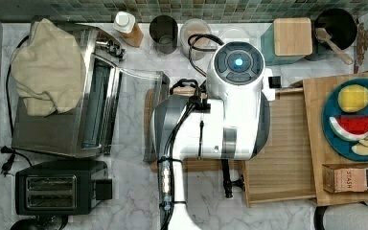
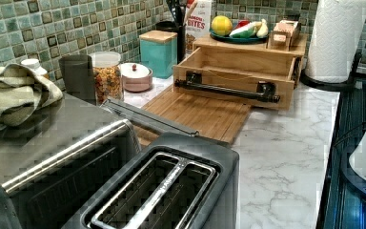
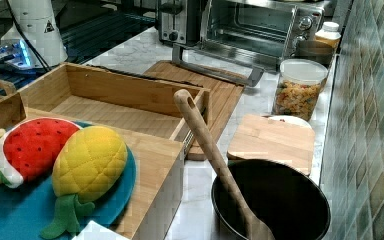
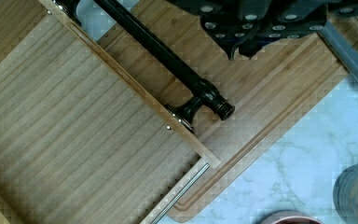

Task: Close the drawer.

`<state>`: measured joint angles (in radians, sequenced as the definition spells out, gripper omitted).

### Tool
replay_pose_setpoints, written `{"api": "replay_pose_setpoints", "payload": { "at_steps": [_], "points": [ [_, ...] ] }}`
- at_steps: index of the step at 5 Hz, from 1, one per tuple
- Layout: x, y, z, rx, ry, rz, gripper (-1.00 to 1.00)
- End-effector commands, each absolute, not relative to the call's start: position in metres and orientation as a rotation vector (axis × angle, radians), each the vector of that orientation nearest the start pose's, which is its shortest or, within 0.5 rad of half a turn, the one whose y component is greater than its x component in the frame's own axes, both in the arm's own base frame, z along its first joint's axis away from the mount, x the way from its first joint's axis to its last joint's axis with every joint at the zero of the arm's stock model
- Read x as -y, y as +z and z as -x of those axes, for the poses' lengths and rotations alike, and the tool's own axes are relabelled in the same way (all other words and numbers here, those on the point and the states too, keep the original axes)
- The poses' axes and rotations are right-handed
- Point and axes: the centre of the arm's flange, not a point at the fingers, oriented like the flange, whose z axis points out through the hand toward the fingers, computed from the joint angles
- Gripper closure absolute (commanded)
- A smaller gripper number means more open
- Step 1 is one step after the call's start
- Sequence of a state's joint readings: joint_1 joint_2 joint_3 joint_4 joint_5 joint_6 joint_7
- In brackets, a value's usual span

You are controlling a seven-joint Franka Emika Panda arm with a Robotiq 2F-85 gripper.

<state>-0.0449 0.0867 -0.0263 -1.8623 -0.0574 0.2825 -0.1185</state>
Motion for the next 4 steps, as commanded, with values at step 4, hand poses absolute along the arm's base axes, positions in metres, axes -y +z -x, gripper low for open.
{"api": "replay_pose_setpoints", "payload": {
  "at_steps": [4],
  "points": [
    [-0.004,0.374,-0.526,-0.029,0.111,3.167,1.00]
  ]
}}
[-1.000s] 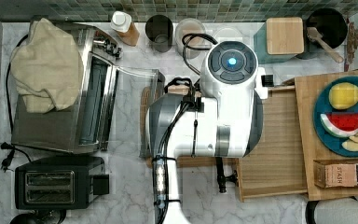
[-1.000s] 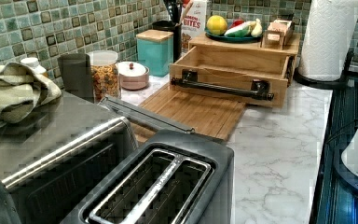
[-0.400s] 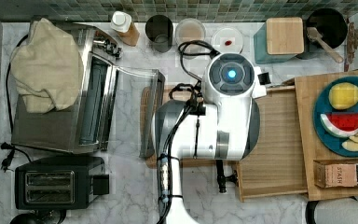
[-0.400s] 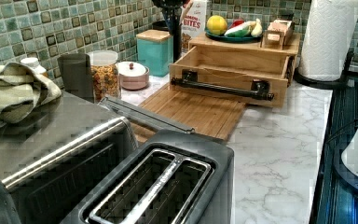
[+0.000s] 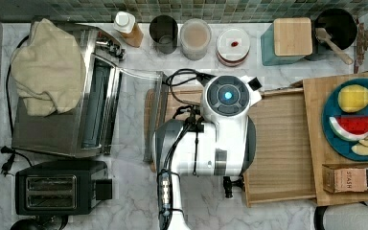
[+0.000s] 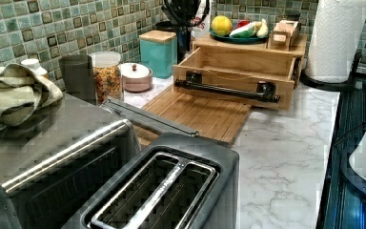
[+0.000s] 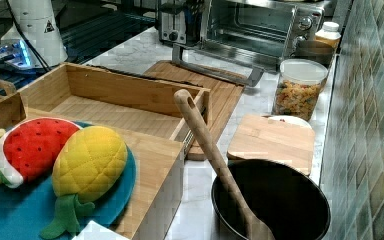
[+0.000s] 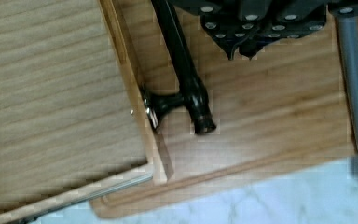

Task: Close the drawer.

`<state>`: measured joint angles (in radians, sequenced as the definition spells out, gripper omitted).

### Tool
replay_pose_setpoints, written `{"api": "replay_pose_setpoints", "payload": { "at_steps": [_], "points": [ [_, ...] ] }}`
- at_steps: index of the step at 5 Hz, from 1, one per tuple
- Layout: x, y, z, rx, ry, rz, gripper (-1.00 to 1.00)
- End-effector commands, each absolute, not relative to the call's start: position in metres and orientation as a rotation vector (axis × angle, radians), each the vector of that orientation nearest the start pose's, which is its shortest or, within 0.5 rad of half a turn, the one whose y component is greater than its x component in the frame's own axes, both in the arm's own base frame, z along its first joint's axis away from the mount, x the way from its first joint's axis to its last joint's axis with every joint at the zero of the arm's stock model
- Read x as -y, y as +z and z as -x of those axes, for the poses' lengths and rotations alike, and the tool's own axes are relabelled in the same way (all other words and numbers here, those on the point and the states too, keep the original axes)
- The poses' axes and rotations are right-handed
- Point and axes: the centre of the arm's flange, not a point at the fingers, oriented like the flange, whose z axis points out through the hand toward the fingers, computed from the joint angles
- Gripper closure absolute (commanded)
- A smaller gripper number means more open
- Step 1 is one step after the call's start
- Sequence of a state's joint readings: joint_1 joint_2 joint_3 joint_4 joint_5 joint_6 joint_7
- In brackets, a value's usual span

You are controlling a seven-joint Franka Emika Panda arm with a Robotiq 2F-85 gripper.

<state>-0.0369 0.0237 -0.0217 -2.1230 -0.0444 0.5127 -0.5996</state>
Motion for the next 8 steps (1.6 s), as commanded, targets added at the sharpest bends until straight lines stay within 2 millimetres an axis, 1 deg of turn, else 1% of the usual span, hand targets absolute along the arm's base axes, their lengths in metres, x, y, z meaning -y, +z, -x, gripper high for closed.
{"api": "replay_pose_setpoints", "payload": {
  "at_steps": [1,2,3,4,5,6,7,8],
  "points": [
    [-0.003,0.348,-0.524,0.057,0.133,3.160,1.00],
    [0.000,0.324,-0.519,0.141,0.129,3.149,1.00],
    [-0.004,0.311,-0.511,0.141,0.147,3.163,1.00],
    [-0.003,0.308,-0.509,0.129,0.195,3.168,1.00],
    [0.004,0.290,-0.509,0.111,0.194,3.170,1.00],
    [0.014,0.283,-0.504,0.105,0.193,3.179,1.00],
    [0.027,0.284,-0.496,0.106,0.221,3.198,1.00],
    [0.050,0.279,-0.498,0.125,0.295,3.191,1.00]
  ]
}}
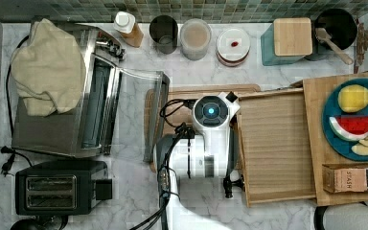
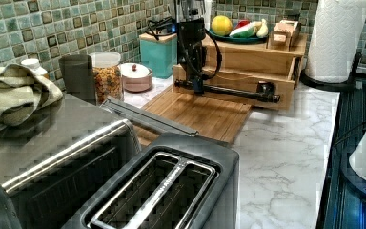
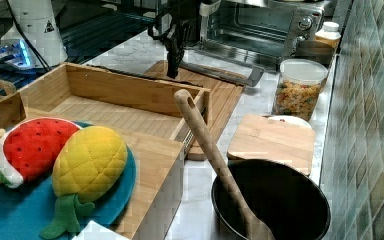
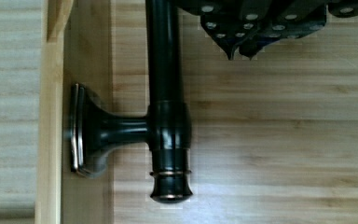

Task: Close the drawer.

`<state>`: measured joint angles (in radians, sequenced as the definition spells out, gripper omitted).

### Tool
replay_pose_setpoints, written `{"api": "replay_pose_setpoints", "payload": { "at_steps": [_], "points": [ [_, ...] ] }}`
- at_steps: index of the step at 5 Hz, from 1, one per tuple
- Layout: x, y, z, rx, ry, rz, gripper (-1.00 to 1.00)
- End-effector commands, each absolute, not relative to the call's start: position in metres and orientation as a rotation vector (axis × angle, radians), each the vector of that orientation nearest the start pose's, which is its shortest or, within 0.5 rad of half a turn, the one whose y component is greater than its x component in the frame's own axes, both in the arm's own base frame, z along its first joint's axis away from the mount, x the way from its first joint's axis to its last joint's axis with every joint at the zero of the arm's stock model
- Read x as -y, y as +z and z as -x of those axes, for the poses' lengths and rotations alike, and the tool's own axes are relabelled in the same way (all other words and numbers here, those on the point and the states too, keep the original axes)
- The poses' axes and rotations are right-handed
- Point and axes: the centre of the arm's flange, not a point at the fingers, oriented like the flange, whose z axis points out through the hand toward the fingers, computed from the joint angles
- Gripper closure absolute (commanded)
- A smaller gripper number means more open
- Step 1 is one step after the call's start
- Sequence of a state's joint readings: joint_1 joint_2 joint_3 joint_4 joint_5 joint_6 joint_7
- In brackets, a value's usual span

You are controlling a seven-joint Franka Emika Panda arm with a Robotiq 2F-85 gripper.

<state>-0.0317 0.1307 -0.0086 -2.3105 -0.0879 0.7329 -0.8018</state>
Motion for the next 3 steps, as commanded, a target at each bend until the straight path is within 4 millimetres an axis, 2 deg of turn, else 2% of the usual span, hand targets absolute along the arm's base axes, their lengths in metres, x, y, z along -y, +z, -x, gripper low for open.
{"api": "replay_pose_setpoints", "payload": {
  "at_steps": [1,2,3],
  "points": [
    [0.074,0.273,-0.500,0.153,0.293,3.187,1.00],
    [0.102,0.270,-0.496,0.167,0.264,3.193,1.00],
    [0.144,0.282,-0.491,0.171,0.252,3.230,1.00]
  ]
}}
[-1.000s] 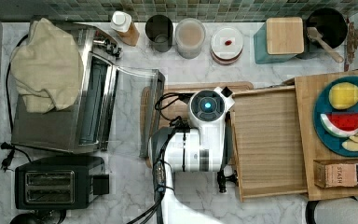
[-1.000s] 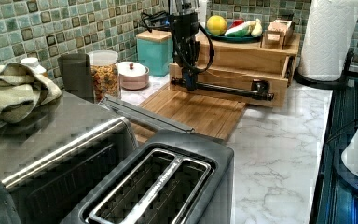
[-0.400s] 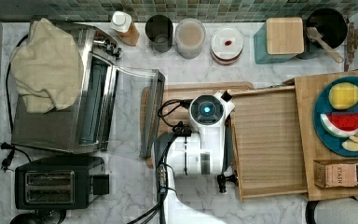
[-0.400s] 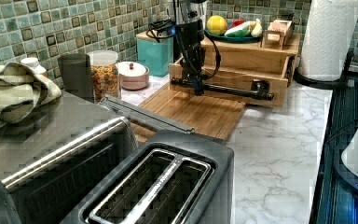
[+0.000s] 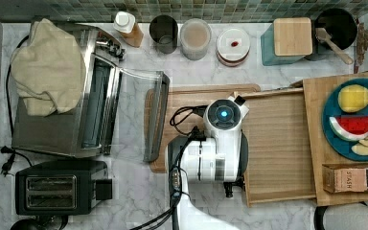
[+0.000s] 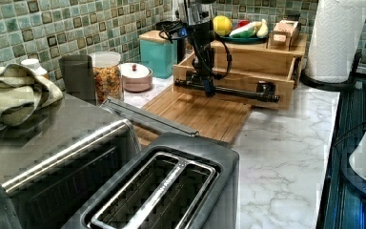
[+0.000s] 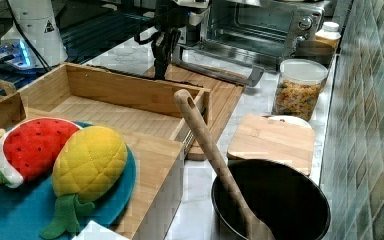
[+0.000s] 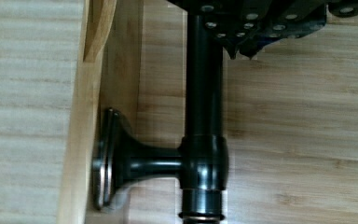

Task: Close the drawer.

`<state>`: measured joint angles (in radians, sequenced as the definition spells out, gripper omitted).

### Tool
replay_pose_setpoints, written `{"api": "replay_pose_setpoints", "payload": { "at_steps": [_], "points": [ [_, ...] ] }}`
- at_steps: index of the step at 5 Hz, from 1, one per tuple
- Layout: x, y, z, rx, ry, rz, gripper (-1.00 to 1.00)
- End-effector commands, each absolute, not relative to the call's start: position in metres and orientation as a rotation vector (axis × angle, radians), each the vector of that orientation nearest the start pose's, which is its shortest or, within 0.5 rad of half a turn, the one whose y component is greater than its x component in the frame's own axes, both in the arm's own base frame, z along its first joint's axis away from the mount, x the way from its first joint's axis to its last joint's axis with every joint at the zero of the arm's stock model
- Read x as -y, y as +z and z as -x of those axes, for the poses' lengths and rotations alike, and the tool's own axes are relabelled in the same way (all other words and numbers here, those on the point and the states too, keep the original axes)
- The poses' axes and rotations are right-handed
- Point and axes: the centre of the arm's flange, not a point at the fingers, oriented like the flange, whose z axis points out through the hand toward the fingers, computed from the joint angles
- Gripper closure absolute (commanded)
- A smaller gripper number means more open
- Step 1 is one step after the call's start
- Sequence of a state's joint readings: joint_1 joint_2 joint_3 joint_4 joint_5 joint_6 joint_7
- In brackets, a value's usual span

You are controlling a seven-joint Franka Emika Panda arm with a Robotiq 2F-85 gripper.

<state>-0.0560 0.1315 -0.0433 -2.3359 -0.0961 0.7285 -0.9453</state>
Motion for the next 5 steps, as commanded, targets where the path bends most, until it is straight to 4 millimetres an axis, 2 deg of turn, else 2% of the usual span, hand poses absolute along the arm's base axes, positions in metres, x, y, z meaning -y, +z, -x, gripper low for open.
{"api": "replay_pose_setpoints", "payload": {
  "at_steps": [1,2,3,4,5],
  "points": [
    [0.198,0.295,-0.490,0.091,0.232,3.281,1.00],
    [0.262,0.310,-0.473,-0.025,0.138,3.365,1.00],
    [0.311,0.324,-0.451,-0.105,0.085,3.440,1.00],
    [0.344,0.343,-0.434,-0.196,0.061,3.491,1.00],
    [0.377,0.343,-0.429,-0.156,0.013,3.515,1.00]
  ]
}}
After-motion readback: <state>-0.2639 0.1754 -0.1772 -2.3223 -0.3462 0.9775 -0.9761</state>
